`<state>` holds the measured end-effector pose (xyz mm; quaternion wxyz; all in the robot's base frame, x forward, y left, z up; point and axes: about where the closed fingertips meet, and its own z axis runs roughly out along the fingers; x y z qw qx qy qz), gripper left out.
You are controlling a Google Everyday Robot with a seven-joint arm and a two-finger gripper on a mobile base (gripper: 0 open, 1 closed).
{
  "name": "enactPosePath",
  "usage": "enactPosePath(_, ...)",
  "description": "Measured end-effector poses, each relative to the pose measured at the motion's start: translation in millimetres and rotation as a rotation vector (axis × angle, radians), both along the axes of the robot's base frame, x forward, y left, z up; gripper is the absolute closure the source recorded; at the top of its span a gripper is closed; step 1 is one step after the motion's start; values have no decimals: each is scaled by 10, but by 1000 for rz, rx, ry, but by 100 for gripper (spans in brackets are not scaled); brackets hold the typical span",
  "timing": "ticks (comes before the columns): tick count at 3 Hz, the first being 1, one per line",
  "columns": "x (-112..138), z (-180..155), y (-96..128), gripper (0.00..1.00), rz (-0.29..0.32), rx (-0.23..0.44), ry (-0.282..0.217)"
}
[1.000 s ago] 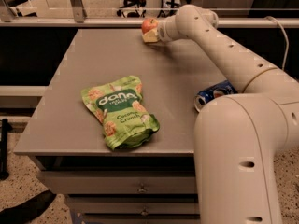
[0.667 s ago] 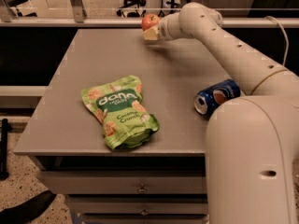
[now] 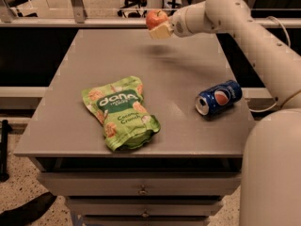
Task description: Move apple near green rice chip bag
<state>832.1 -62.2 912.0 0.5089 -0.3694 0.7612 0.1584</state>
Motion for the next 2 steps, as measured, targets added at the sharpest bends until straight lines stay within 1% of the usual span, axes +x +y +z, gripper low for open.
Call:
enactPosePath(1, -476, 22, -170, 100, 135, -80, 38)
enactPosePath(2, -932, -106, -382, 100, 249, -159, 110)
